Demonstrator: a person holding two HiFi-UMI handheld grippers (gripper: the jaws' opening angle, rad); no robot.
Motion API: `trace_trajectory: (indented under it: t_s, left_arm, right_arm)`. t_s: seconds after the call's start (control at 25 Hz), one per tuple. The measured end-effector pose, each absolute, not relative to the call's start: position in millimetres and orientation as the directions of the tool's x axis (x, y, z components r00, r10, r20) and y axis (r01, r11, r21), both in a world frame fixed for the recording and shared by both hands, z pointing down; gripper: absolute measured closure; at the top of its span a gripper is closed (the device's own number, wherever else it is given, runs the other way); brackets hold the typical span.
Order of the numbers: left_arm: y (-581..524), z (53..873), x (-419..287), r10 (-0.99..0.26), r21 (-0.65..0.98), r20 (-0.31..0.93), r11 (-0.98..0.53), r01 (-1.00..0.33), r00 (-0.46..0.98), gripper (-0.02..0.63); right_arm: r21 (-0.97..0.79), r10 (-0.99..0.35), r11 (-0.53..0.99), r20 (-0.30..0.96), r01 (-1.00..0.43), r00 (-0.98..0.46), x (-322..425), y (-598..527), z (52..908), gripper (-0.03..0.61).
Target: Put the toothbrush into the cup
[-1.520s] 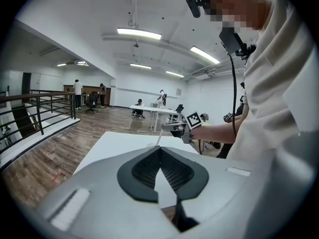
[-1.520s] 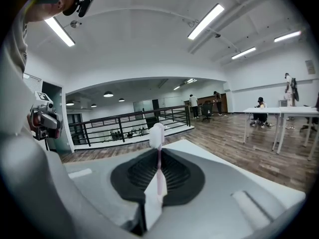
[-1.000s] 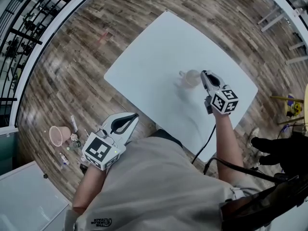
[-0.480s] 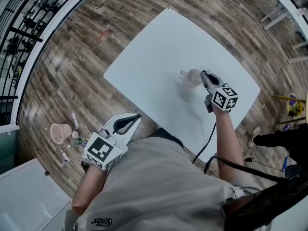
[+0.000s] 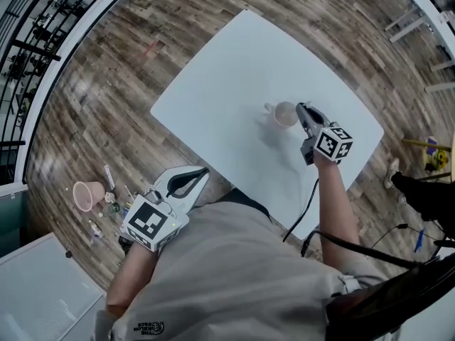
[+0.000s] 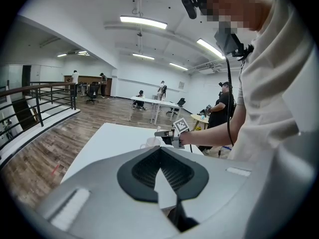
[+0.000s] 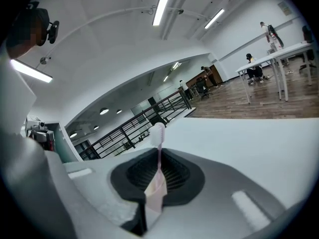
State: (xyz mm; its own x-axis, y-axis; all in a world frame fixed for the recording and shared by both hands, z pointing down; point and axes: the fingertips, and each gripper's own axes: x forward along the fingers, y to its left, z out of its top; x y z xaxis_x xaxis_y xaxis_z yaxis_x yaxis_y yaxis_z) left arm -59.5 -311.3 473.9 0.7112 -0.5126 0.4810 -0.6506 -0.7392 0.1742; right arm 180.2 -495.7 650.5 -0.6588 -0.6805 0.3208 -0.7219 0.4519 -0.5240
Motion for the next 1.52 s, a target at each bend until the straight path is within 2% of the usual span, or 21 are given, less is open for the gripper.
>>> trace_trajectory:
  t_s: [0.44,0.96,1.28,1.52]
  left_arm:
    - [-310.4,471.8,-66.2,-0.522,0.172,0.478,-0.733,-0.658,0.707,0.609]
    - [-302.0,464.8,-75.5,-0.541,0.163,0.451,-0.732,-0.662,0.710,0.609]
    - [-288.7,459.9,-91.3,-0.558,0.154,0.429,-0.729,-0.666,0.710,0.609]
    - [-270.8,457.5,-103.3,-0.563,0.142,0.401,-0.741,-0.656,0.723,0.609]
  right_arm:
    - [-0.569,-0.672,0.445,0.298,-0.692,-0.678,182.2,-499.8,654.3,0.558]
    - [-0.510,-0.675,0.427,0.370,-0.747,-0.638,181.4,-496.3,656.2,0.541]
    - [-0.476,-0.667,0.411,0.424,-0.777,-0.613,175.2,-486.1,658.3,0.477]
    - [-0.424,-0.694,0.313,0.509,-0.850,-0.510,192.4,-473.5,668.3,0.436]
